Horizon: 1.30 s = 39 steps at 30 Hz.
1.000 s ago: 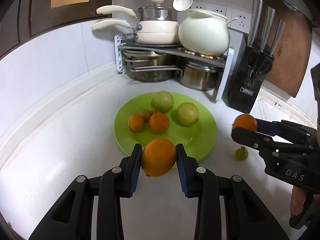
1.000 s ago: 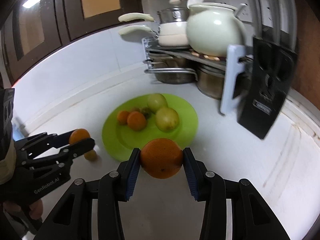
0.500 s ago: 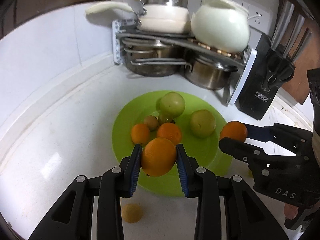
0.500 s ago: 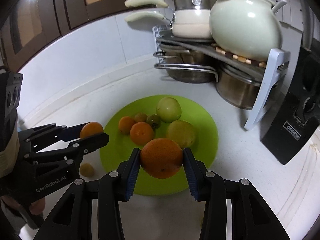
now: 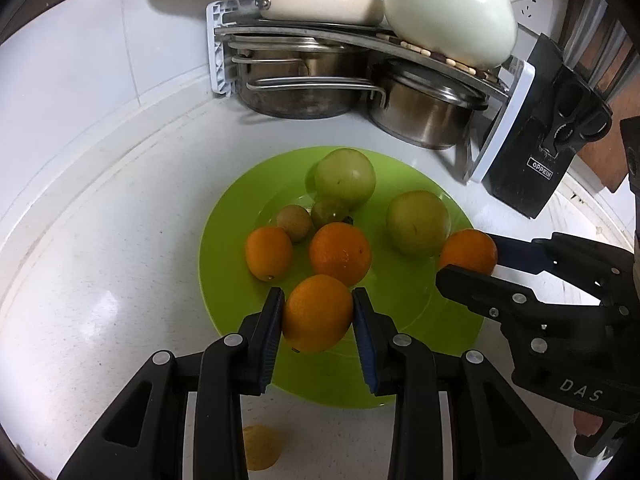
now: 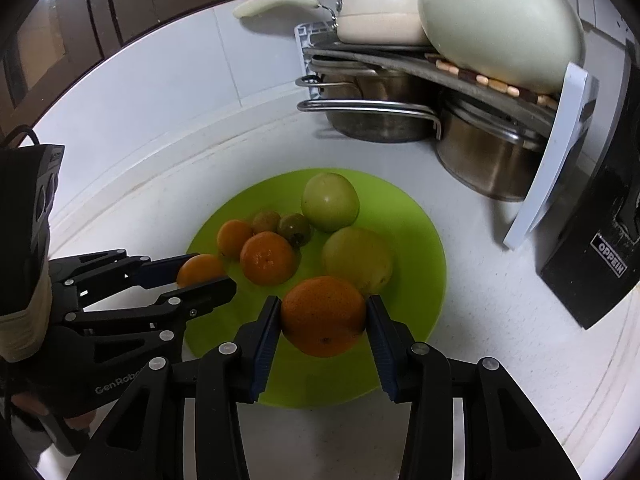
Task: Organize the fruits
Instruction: 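Carry the orange in the left tool while the right tool carries its orange over the plate, then lower both oranges onto the green plate and open both tools, then withdraw both open tools from the plate toward the last two fruits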
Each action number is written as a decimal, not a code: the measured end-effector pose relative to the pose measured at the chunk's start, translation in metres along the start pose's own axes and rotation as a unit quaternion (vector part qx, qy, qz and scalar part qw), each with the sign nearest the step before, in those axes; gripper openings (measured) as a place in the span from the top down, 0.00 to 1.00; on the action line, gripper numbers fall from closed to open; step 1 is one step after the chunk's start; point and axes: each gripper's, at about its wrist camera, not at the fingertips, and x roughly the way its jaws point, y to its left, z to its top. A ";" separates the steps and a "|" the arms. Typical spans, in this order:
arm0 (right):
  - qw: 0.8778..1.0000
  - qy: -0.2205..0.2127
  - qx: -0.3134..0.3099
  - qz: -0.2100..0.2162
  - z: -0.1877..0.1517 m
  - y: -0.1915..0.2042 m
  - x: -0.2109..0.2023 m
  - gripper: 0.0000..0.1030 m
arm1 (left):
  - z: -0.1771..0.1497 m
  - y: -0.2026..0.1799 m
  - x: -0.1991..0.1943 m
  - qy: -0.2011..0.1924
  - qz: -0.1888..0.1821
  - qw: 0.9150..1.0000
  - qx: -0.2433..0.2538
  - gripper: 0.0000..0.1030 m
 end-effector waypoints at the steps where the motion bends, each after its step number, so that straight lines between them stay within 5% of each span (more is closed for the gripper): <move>1: 1.000 0.001 0.002 0.000 0.000 -0.001 0.000 0.58 | 0.000 -0.001 0.001 0.000 0.000 1.000 0.000 0.67; 27: 0.998 -0.056 -0.005 -0.006 -0.004 0.016 -0.055 0.52 | -0.006 -0.009 -0.064 -0.065 -0.001 0.998 -0.008 0.60; 39: 0.995 -0.088 -0.008 -0.036 -0.019 0.027 -0.090 0.42 | -0.026 -0.009 -0.107 -0.099 0.024 0.995 -0.011 0.42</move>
